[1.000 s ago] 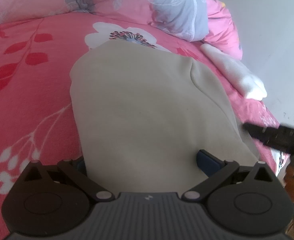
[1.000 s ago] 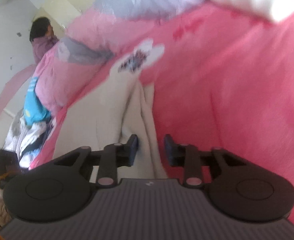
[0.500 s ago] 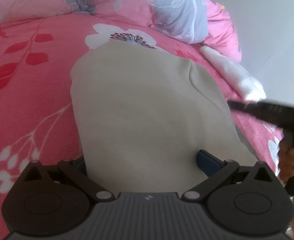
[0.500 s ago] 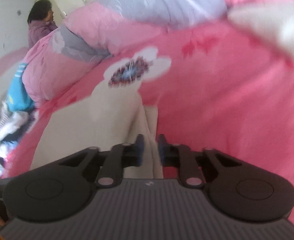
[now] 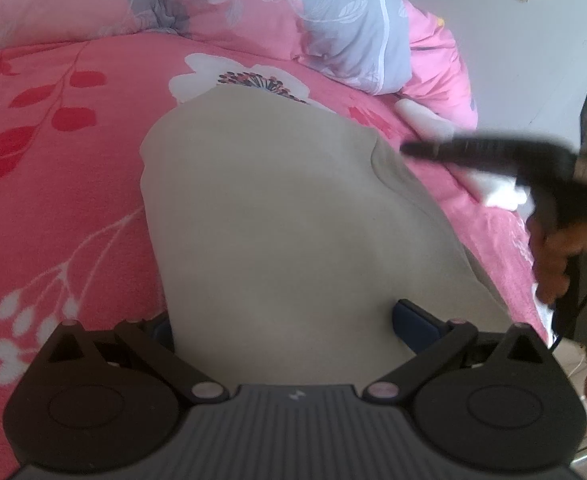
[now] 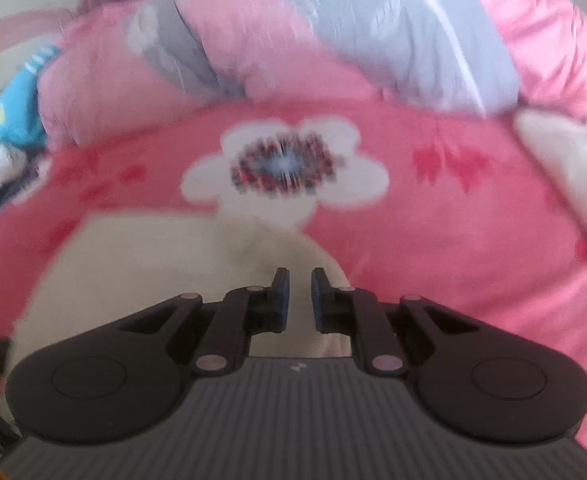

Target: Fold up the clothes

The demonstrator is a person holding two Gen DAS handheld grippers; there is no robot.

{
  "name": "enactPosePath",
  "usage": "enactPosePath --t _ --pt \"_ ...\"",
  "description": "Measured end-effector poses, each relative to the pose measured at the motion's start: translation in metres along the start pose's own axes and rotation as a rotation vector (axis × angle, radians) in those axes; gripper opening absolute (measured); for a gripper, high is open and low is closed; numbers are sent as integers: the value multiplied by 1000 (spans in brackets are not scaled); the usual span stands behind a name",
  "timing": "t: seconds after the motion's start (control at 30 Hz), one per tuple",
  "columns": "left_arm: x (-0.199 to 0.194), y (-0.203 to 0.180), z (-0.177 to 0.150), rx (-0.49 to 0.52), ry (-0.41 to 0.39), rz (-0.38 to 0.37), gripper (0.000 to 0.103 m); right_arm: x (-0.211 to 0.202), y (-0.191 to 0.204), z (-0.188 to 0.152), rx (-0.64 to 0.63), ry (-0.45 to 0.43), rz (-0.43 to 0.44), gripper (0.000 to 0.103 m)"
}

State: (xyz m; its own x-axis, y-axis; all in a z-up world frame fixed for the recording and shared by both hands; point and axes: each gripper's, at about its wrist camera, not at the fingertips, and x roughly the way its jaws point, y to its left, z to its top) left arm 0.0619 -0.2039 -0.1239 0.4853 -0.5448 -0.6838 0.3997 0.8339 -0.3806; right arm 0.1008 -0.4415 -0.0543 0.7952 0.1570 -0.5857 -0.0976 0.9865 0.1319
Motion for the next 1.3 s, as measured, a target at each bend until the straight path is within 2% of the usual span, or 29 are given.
enactPosePath --t 0.03,0.1,0.17,0.2,0.27,0.37,0.47,0.6,0.67,0.7,0.77,0.9,0.93,1.03,1.1,1.17,1.23,1.27,1.3 --pt "0 0 0 0 -1 -1 103 2 2 4 1 -11 5 10" --pt "-1 1 -1 -2 -4 -3 103 22 -3 4 22 21 6 10" --pt "-1 0 -1 -3 -7 -5 103 56 -13 -6 13 125 -38 9" --pt "-1 1 -1 -4 -7 -7 103 57 -19 -11 45 127 -20 9" --pt "-2 1 -2 2 -13 -12 103 48 -28 -4 143 115 -13 9" --pt "-2 0 -2 4 -15 -10 103 20 -15 14 96 51 -39 11" --pt "-2 -1 -3 1 -18 -6 103 8 -1 27 89 37 56 11" --pt "-1 -2 -2 1 -14 -4 103 53 9 22 111 144 113 10" --pt "-1 -1 -1 2 -7 -5 103 80 8 12 106 205 83 5" --pt "-1 -1 0 3 -3 -6 103 81 7 11 109 198 67 0" --pt "-1 -1 0 9 0 -3 103 68 8 16 129 166 29 0" --pt "1 -4 2 7 14 16 103 22 18 20 17 102 -75 7" --pt "1 -5 3 2 19 22 103 9 18 17 -7 98 -74 7" --pt "2 -6 5 -3 27 33 103 -31 18 0 -33 77 19 8" --pt "3 -7 6 -3 33 40 103 -45 18 -24 -53 102 84 11" --pt "5 -11 6 13 43 56 103 -41 18 -52 -92 173 79 16" --pt "5 -12 7 12 49 62 103 -49 13 -62 -94 145 93 17" --pt "4 -11 7 6 53 63 103 -52 8 -58 -51 151 100 19" --pt "4 -11 8 4 57 64 103 -58 -2 -52 27 136 101 29"
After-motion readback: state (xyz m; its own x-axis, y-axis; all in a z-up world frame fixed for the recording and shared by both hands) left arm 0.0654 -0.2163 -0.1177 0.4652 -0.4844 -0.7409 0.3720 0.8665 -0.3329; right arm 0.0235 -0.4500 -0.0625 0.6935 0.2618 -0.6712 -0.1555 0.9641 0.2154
